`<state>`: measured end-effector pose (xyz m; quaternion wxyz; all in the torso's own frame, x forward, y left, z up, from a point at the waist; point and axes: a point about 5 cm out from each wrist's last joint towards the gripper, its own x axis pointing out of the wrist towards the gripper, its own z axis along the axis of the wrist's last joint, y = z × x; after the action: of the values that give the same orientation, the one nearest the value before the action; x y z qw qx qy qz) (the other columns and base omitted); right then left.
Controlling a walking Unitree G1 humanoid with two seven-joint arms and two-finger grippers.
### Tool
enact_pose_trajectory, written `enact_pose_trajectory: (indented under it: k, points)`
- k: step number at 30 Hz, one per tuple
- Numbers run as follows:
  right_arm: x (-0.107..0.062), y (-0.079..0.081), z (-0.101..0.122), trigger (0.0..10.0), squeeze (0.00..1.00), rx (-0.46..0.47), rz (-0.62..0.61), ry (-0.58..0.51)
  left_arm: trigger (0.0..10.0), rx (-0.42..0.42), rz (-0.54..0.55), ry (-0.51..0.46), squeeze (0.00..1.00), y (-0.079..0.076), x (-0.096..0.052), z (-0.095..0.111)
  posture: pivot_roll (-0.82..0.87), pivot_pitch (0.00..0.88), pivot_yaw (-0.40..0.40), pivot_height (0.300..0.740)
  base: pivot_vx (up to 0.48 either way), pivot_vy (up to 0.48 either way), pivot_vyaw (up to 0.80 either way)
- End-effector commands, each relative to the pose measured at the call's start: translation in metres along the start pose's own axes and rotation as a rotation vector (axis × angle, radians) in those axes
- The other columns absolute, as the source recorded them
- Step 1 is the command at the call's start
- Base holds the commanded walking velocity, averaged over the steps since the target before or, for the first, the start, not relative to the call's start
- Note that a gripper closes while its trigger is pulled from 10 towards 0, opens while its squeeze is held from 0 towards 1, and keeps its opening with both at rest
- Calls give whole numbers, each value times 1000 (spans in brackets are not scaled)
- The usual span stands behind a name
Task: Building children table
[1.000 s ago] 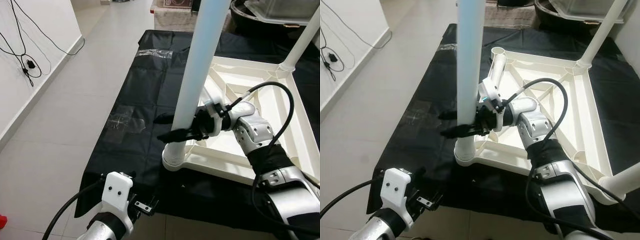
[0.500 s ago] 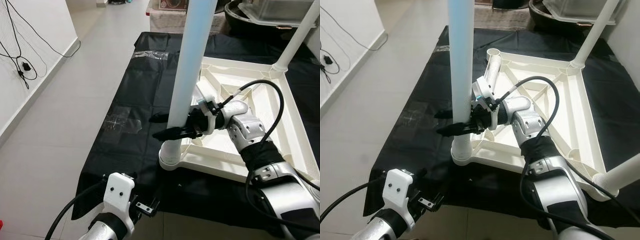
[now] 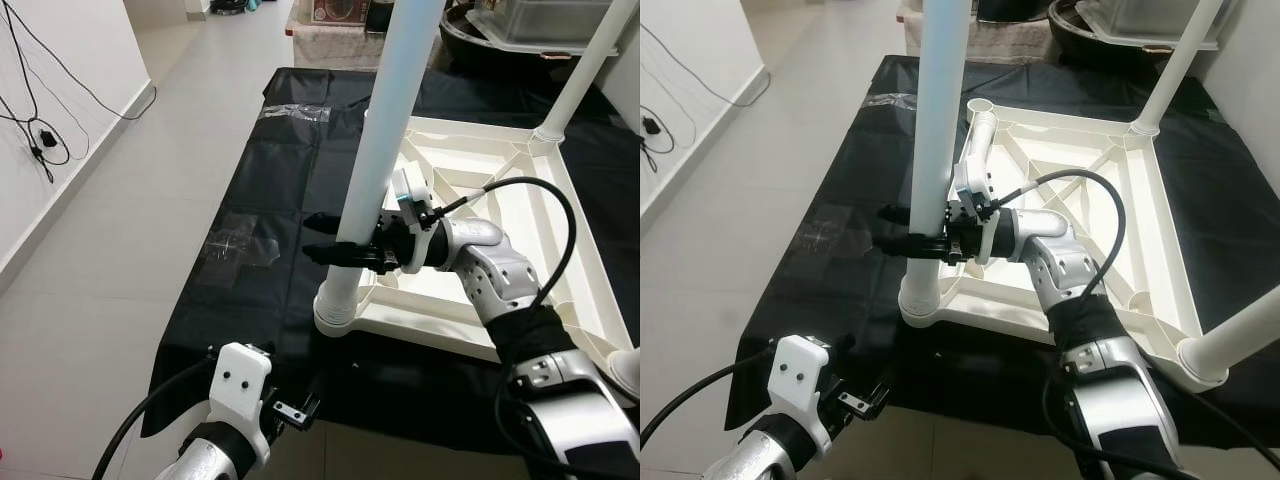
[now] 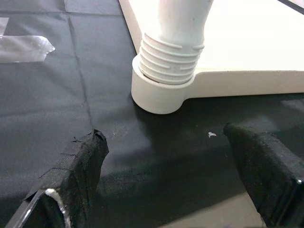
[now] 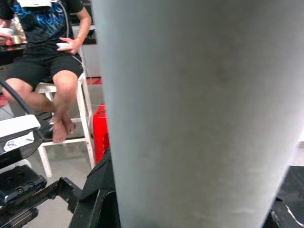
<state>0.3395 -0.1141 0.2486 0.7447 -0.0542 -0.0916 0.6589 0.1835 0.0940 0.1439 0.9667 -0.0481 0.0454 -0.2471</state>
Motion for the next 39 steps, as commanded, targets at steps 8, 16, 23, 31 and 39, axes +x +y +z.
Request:
enact_pose_trajectory:
  k: [8,16,23,31,39]
  points:
    - [-6,-1,-14,10000,0,-8,-409,91,10000,6,2,9,0,3,4,-5,117,184,-29,740,0,0,0]
    - [-17,-8,-20,10000,0,30,-893,220,10000,14,0,1,0,6,9,-5,100,173,-26,740,0,0,0]
    - [-33,-9,-26,10000,0,100,-1327,211,10000,18,3,-6,0,7,12,-6,102,164,-29,740,0,0,0]
    - [-41,1,-29,10000,0,93,-1601,161,10000,20,4,-10,0,9,13,-6,100,157,-32,740,0,0,0]
    - [-35,28,-38,10000,0,-3,-1826,185,10000,23,0,-10,0,10,15,-7,105,155,-28,740,0,0,0]
